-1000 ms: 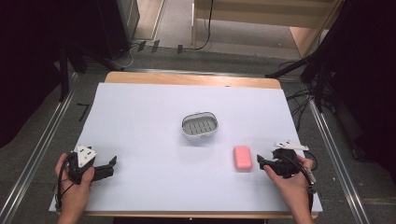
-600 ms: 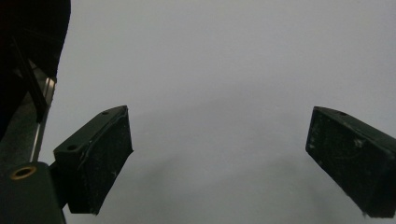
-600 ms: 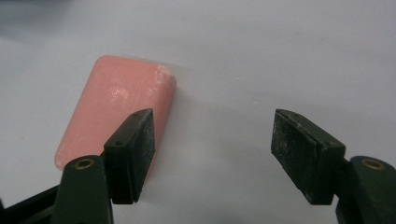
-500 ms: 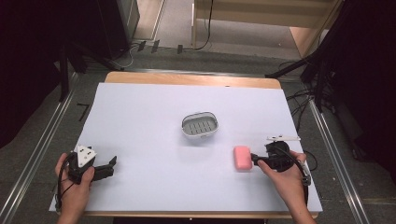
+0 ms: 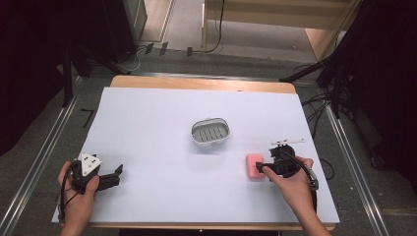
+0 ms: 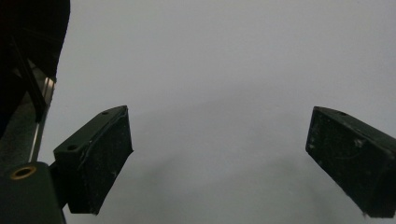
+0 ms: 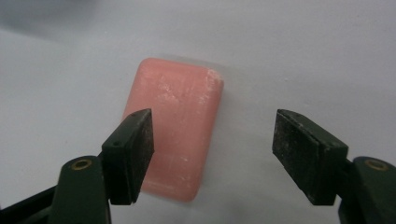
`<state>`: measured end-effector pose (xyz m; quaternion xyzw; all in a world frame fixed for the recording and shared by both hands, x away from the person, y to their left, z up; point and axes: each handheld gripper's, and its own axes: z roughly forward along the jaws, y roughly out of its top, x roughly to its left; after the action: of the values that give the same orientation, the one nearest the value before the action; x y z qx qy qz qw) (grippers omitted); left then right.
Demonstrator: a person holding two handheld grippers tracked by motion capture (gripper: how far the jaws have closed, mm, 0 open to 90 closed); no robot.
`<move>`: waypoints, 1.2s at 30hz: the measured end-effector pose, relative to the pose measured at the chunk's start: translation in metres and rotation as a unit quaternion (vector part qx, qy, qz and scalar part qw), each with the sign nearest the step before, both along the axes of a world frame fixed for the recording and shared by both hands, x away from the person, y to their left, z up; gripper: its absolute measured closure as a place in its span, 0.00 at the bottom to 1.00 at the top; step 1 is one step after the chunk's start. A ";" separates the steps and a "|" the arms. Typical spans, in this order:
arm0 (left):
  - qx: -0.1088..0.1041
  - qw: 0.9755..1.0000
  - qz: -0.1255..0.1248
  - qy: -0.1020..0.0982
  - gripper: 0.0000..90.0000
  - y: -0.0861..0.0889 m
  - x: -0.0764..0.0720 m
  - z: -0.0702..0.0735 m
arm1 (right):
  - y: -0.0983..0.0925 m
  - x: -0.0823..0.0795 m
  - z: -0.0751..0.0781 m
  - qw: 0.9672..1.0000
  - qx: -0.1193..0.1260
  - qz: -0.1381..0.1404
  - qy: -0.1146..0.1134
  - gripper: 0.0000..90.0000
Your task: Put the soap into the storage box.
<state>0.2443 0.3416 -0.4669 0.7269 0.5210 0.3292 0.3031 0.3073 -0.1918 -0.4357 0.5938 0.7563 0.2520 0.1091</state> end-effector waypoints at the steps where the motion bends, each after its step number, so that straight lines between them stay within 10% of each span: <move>1: 0.000 1.000 0.000 0.000 0.09 0.000 0.000 0.000 | 0.002 0.001 0.000 1.000 -0.001 -0.001 0.003 0.33; 36: 0.000 1.000 -0.002 0.000 0.08 0.000 0.000 0.000 | 0.039 0.013 -0.012 0.998 -0.023 -0.021 0.055 0.42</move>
<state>0.2443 0.3416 -0.4668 0.7279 0.5197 0.3287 0.3034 0.3202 -0.1532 -0.4472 0.6201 0.7538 0.1993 0.0862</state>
